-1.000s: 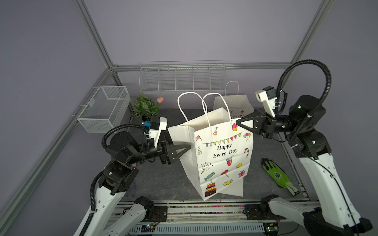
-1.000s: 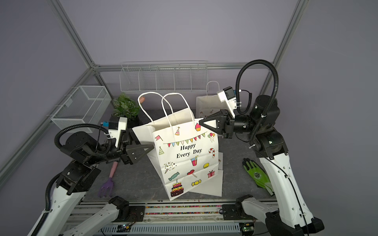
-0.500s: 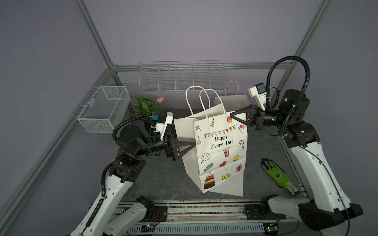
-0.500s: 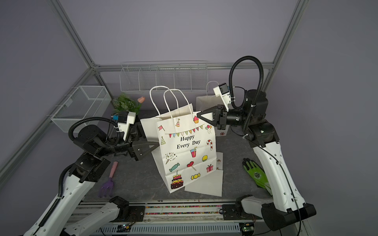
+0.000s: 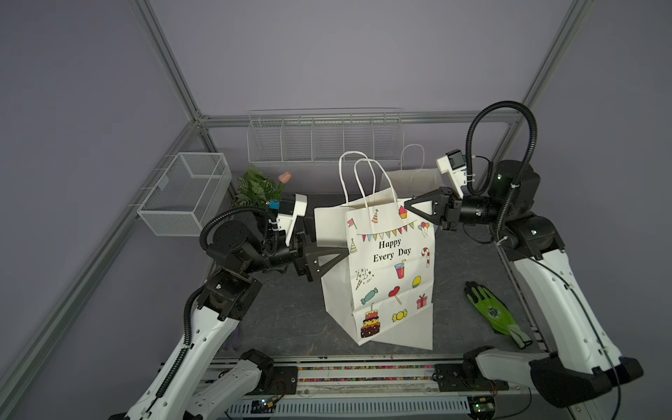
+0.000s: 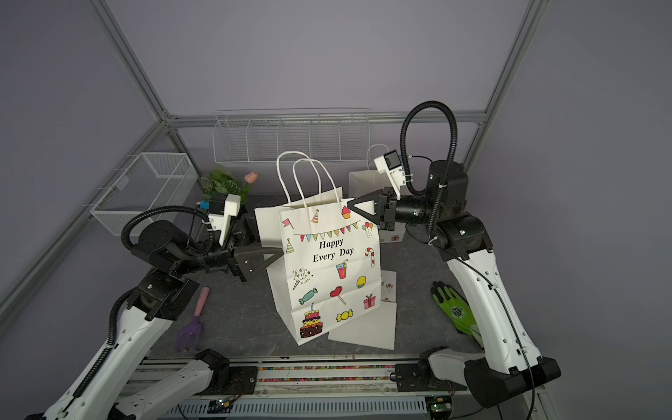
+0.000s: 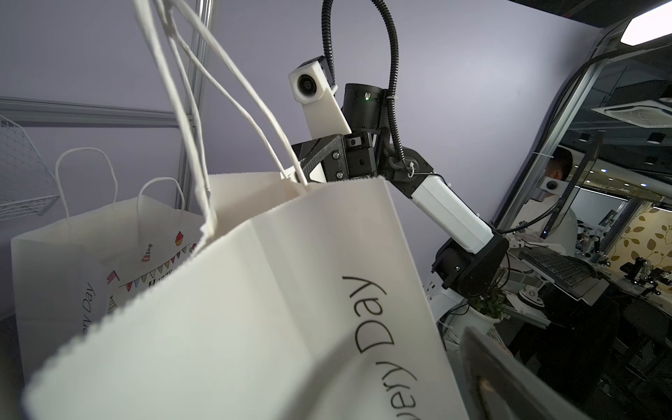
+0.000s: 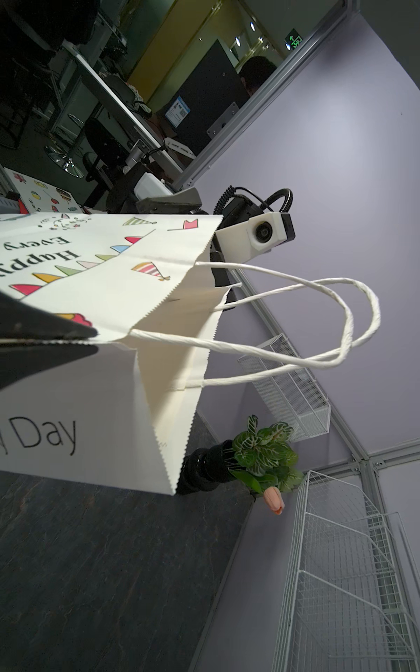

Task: Put away the paper bag
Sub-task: Press the paper bag.

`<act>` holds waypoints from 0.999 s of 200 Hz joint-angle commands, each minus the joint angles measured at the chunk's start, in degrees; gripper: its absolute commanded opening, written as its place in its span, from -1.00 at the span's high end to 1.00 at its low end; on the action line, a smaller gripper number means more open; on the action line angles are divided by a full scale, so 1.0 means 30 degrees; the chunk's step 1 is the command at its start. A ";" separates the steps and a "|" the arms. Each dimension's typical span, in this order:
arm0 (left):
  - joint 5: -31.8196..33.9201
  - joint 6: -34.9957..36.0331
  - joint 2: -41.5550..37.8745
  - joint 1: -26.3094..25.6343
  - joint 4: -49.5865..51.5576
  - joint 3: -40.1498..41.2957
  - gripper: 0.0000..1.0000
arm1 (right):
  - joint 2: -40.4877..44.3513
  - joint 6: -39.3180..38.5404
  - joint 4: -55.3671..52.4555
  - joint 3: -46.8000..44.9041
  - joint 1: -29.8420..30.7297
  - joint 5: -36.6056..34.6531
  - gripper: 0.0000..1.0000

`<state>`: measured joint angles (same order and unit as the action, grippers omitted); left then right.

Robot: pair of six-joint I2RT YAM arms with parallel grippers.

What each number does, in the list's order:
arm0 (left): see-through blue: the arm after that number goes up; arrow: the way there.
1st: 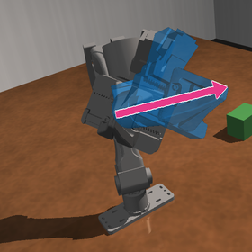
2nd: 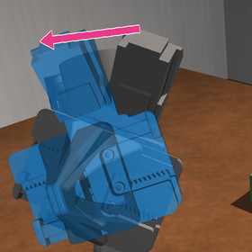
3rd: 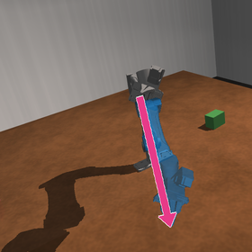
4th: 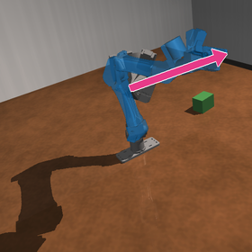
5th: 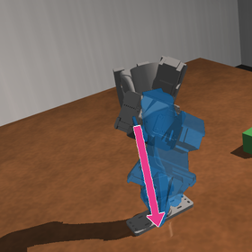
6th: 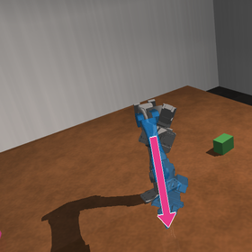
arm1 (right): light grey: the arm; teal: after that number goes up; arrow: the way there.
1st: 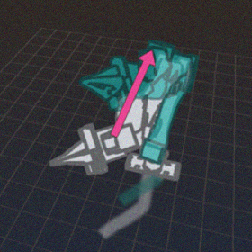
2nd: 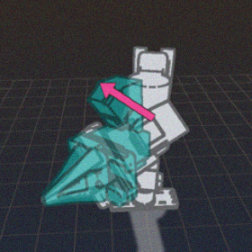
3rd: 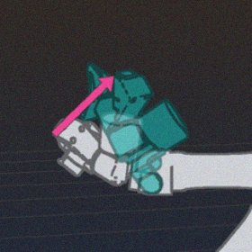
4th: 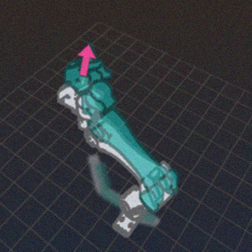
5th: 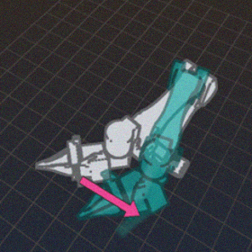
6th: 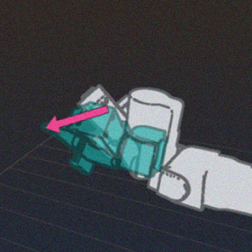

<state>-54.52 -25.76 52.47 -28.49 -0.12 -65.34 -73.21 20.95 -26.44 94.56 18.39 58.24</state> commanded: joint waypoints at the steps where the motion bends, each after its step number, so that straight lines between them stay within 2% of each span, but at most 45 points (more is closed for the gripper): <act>1: -0.0514 -0.0503 -0.0248 0.0033 -0.0613 -0.0045 -0.99 | -0.0118 -0.0589 -0.0330 0.0463 0.0251 -0.0784 0.87; 60: 0.0582 0.0754 0.0803 0.0034 0.1942 -0.0599 -0.99 | -0.0135 -0.1403 -0.1253 0.1094 0.1703 -0.3315 0.86; 145: 0.1738 0.1496 0.1693 0.0032 0.3265 -0.0747 -1.00 | -0.0173 -0.1578 -0.1351 0.1169 0.3887 -0.6299 0.87; 200: 0.1710 0.1375 0.1671 0.0031 0.3176 -0.0778 -0.86 | -0.0571 -0.2753 -0.2670 0.1635 0.5179 -0.7676 0.87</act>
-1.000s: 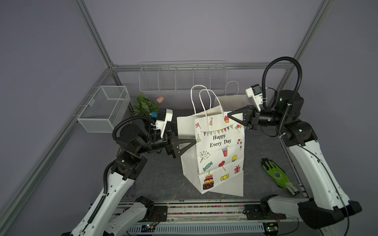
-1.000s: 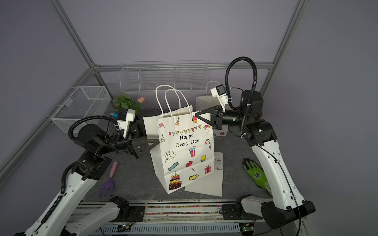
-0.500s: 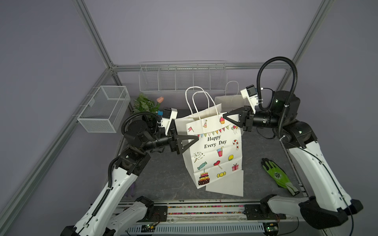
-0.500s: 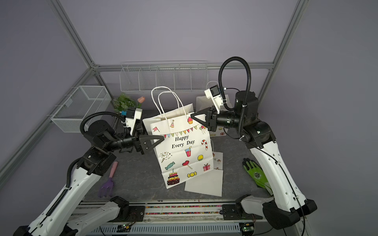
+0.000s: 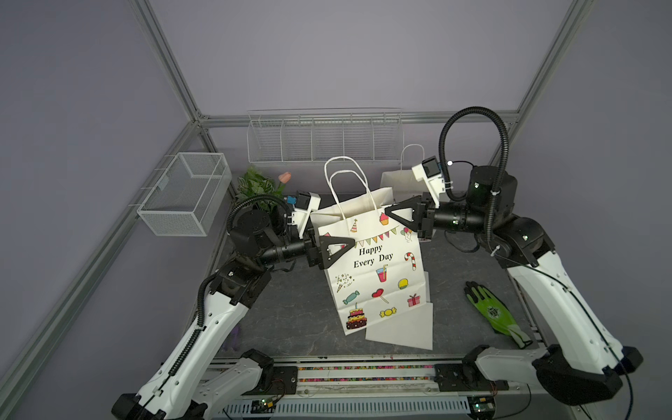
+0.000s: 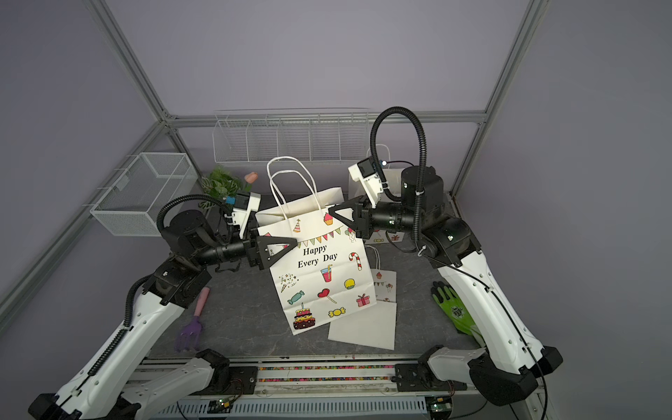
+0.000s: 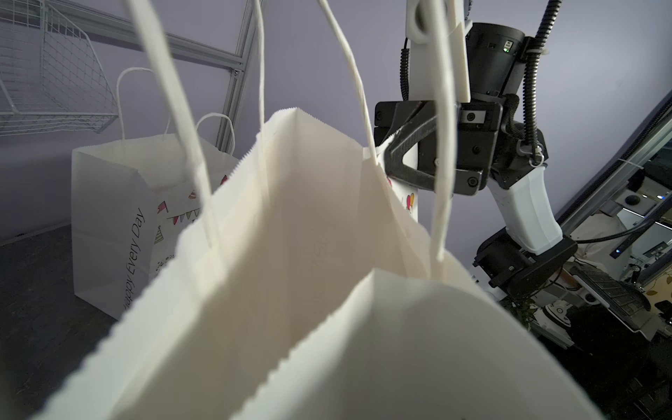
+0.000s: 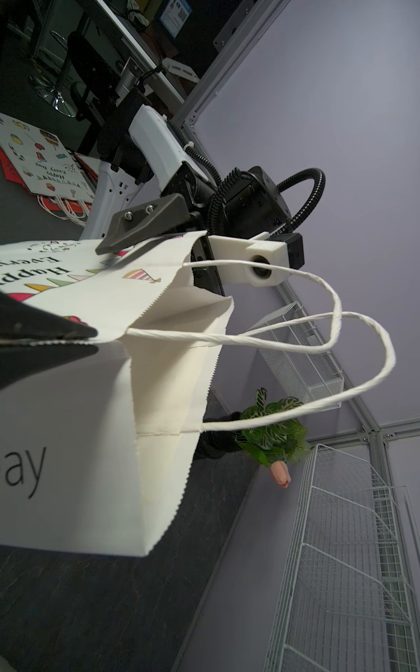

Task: Put away the paper bag
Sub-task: Press the paper bag.

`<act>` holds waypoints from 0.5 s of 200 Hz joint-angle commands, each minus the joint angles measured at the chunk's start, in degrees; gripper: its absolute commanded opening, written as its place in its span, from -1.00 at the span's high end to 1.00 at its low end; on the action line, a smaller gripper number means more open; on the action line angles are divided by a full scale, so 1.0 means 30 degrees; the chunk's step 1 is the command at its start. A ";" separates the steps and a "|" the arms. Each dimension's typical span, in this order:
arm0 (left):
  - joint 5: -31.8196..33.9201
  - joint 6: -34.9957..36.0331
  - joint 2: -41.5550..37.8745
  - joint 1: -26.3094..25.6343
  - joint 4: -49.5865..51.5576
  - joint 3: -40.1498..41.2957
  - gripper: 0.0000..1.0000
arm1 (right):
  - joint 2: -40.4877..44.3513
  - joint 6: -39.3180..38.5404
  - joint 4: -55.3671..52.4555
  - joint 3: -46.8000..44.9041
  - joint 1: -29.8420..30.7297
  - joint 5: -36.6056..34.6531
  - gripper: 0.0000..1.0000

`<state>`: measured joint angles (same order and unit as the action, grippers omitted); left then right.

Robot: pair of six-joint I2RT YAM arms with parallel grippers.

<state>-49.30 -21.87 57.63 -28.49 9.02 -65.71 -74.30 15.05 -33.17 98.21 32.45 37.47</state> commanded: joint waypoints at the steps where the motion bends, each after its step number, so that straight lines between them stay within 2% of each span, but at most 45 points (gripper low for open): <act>1: -0.0046 0.0080 -0.0048 0.0033 0.0130 -0.0654 -0.86 | -0.0229 -0.0806 -0.0442 0.0422 0.0508 -0.0764 0.87; 27: -0.0149 -0.0003 -0.0202 0.0034 0.0071 -0.0654 -0.76 | -0.0411 -0.1086 -0.0766 0.0659 0.0870 -0.1198 0.87; 56: -0.0212 0.0079 -0.0556 0.0034 0.0349 -0.0524 -0.26 | 0.0044 -0.1462 -0.1021 0.0571 0.0901 -0.1941 0.87; 100: -0.0266 0.0039 -0.0723 0.0034 0.0375 -0.0414 0.19 | 0.0309 -0.1322 -0.0899 0.0485 0.0899 -0.1854 0.87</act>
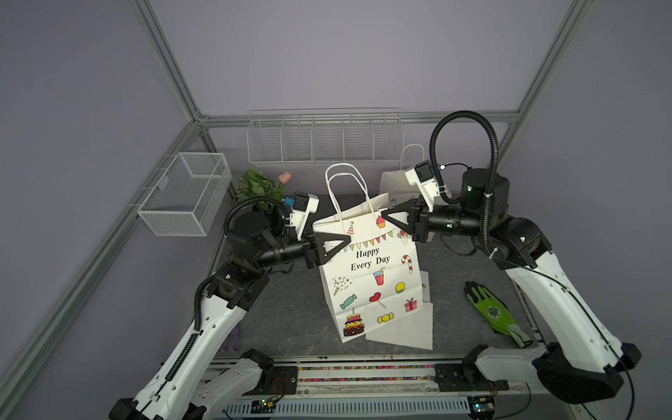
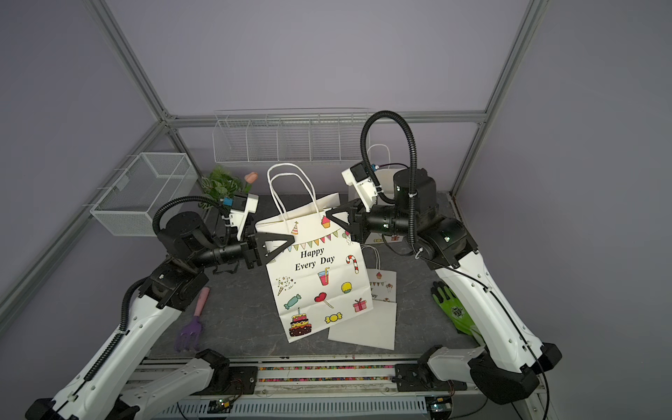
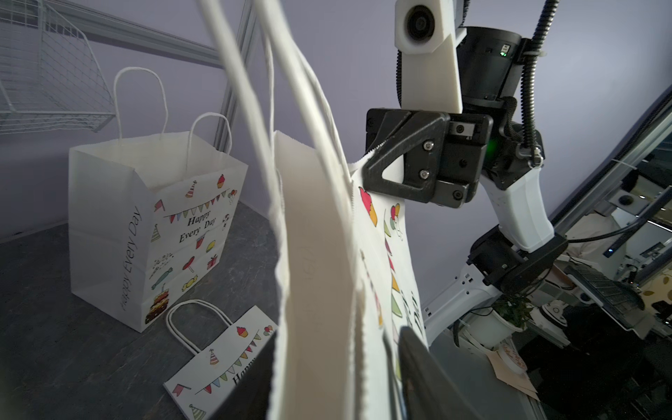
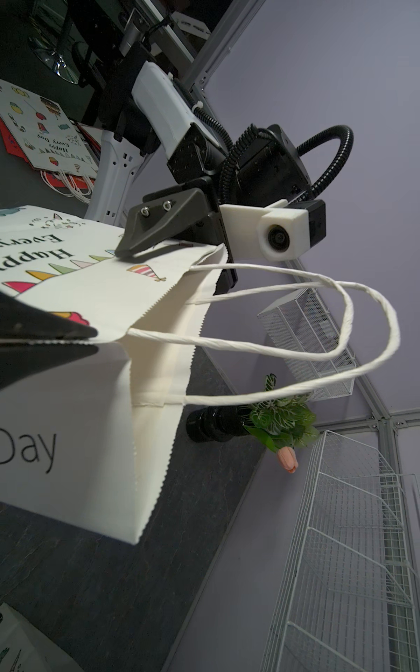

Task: Put away the paper bag
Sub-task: Press the paper bag.

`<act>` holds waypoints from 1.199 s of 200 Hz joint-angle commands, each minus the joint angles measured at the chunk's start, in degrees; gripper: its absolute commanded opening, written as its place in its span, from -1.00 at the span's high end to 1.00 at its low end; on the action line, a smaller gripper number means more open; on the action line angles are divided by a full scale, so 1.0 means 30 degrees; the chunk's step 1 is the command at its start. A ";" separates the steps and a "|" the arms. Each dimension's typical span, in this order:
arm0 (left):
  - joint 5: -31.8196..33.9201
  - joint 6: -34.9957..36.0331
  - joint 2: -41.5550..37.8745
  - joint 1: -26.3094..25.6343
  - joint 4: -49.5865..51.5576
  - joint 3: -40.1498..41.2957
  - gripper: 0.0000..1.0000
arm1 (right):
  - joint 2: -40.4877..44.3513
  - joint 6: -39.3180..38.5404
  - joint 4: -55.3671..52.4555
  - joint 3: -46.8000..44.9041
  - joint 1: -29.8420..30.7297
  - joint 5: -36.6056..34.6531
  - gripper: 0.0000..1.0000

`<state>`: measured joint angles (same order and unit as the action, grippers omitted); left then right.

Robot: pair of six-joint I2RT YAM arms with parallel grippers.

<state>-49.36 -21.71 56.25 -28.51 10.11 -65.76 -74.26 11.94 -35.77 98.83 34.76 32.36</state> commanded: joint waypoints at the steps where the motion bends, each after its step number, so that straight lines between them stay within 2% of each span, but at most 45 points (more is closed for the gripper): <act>1: -0.0230 -0.0005 -0.0264 0.0027 0.0005 -0.0417 0.21 | 0.0292 -0.0289 -0.0031 0.0281 0.0129 -0.0136 0.87; 40: -0.0419 0.0057 -0.0381 0.0041 0.0137 -0.0489 0.53 | 0.0261 -0.0002 0.0341 0.0106 0.0124 0.0409 0.85; 56: -0.0463 0.0141 -0.0391 0.0030 0.0232 -0.0493 0.76 | 0.0232 0.0085 0.0438 0.0107 0.0120 0.0819 0.75; 73: -0.0551 0.0262 -0.0522 0.0039 0.0347 -0.0515 1.00 | 0.0413 0.0118 0.0577 -0.0084 0.0057 0.1497 0.43; 98: -0.0585 0.0593 -0.0759 0.0069 0.0909 -0.0667 1.00 | 0.1190 0.0323 0.1071 -0.0959 -0.0667 0.2957 -0.06; 147: -0.1588 0.0586 -0.0805 0.0158 0.1171 -0.1144 1.00 | 0.2873 0.1334 0.3129 -0.3761 -0.3793 0.6615 -0.74; 177: -0.1431 0.0170 -0.0633 0.0217 0.1394 -0.1783 1.00 | 0.3590 0.2878 0.5749 -0.5289 -0.4506 0.9322 -0.80; 192: -0.0697 0.0034 -0.0434 0.0246 0.1800 -0.2229 1.00 | 0.3981 0.2986 0.5854 -0.5830 -0.4498 0.9600 -0.82; 221: -0.0918 -0.0485 -0.0177 0.0246 0.0921 -0.2194 1.00 | 0.4752 0.3251 0.6565 -0.7164 -0.4115 0.9879 -0.83; 240: -0.0811 -0.0923 0.0048 0.0241 0.0540 -0.2135 1.00 | 0.4857 0.3078 0.6298 -0.7381 -0.3458 0.9966 -0.65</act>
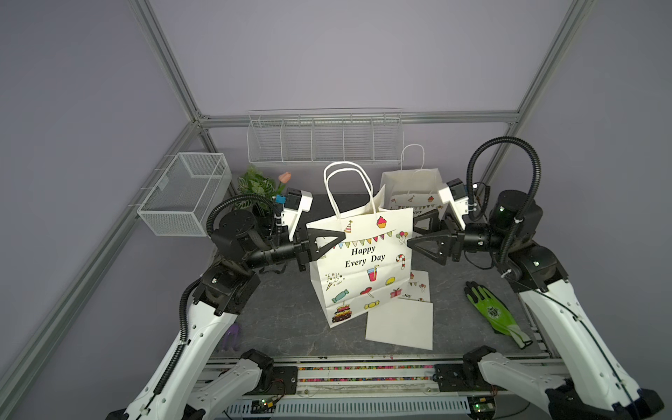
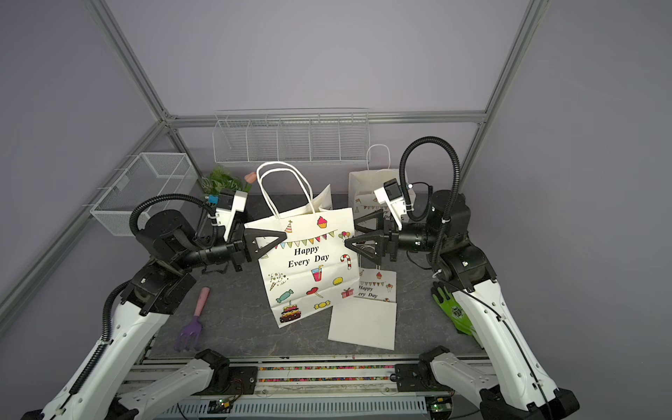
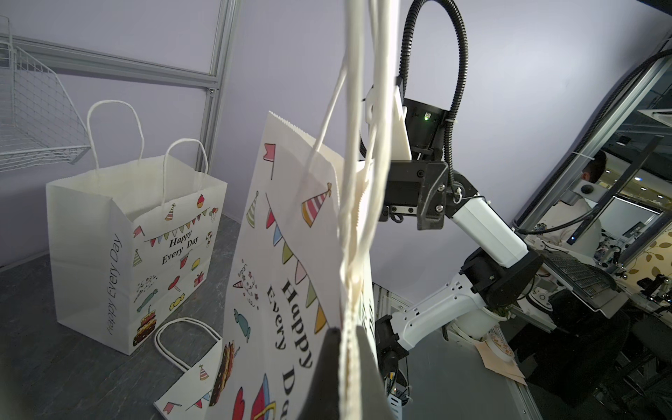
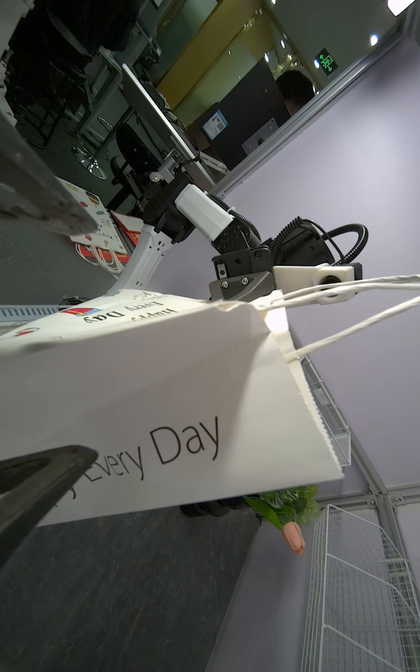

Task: Put away the paper bag
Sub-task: Press the paper bag.

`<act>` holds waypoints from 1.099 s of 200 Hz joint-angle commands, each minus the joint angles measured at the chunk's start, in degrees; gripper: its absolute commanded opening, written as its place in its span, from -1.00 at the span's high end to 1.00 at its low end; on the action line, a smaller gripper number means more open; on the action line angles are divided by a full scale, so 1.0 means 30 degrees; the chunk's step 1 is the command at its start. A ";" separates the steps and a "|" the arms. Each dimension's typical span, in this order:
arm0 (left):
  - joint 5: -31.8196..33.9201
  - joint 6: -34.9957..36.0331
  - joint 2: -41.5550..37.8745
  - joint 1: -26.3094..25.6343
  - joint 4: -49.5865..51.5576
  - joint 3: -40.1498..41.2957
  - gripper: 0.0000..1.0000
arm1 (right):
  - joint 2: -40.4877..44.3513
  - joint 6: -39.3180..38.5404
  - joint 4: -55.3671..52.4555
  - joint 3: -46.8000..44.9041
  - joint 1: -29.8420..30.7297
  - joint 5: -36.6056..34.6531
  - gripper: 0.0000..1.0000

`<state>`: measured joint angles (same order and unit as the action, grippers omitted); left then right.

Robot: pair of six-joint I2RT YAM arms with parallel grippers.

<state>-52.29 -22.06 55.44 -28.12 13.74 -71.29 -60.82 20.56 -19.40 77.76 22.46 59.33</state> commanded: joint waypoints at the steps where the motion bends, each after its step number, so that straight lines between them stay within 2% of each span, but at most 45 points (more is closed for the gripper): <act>1: 0.0170 -0.0813 0.0323 0.0112 -0.0691 -0.0306 1.00 | 0.0378 0.0179 0.0797 -0.0364 0.0680 0.0985 -0.64; 24: 0.0521 -0.1145 0.0259 0.0115 -0.1059 -0.0230 1.00 | 0.0524 -0.0559 0.0030 -0.0515 0.1290 0.0328 -0.50; 76: 0.0509 -0.1924 0.0000 0.0114 -0.2058 -0.0215 1.00 | 0.0124 -0.1887 -0.1538 -0.0591 0.2062 -0.1847 -0.44; 102: 0.0785 -0.2181 -0.0224 0.0115 -0.2399 -0.0275 1.00 | 0.0166 -0.1830 -0.1610 -0.1373 0.2207 -0.1878 -0.43; 124: 0.0949 -0.2335 -0.0285 0.0104 -0.2714 -0.0189 1.00 | 0.0321 -0.1480 -0.1073 -0.1891 0.2419 -0.1618 -0.32; 138: 0.0968 -0.2543 -0.0326 0.0115 -0.2996 -0.0065 1.00 | 0.0319 -0.1477 -0.1046 -0.1840 0.2604 -0.1503 -0.19; 171: 0.1010 -0.2669 -0.0268 0.0141 -0.3264 0.0002 1.00 | 0.0306 -0.1433 -0.0990 -0.1690 0.2821 -0.1070 0.41; 187: 0.1003 -0.2607 -0.0232 0.0150 -0.3145 0.0065 1.00 | 0.0459 -0.1455 -0.0946 -0.1663 0.2844 -0.1080 0.61; 198: 0.0974 -0.2552 -0.0187 0.0183 -0.3085 0.0115 1.00 | 0.0605 -0.1448 -0.0895 -0.1581 0.2852 -0.1086 0.62; 207: 0.0772 -0.2453 -0.0112 0.0232 -0.3056 0.0174 1.00 | 0.0674 -0.1524 -0.0927 -0.1411 0.2826 -0.1193 0.54; 212: 0.0552 -0.2406 -0.0020 0.0229 -0.3005 0.0206 1.00 | 0.0727 -0.1646 -0.1024 -0.1258 0.2816 -0.1342 0.41; 220: -0.0005 -0.2277 0.0102 0.0232 -0.2954 0.0260 1.00 | 0.0760 -0.1930 -0.1295 -0.0870 0.2725 -0.1782 0.10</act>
<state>-50.61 -29.08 55.07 -27.75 6.42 -71.20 -59.96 16.56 -22.63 72.88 30.17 54.00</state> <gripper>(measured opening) 0.054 0.294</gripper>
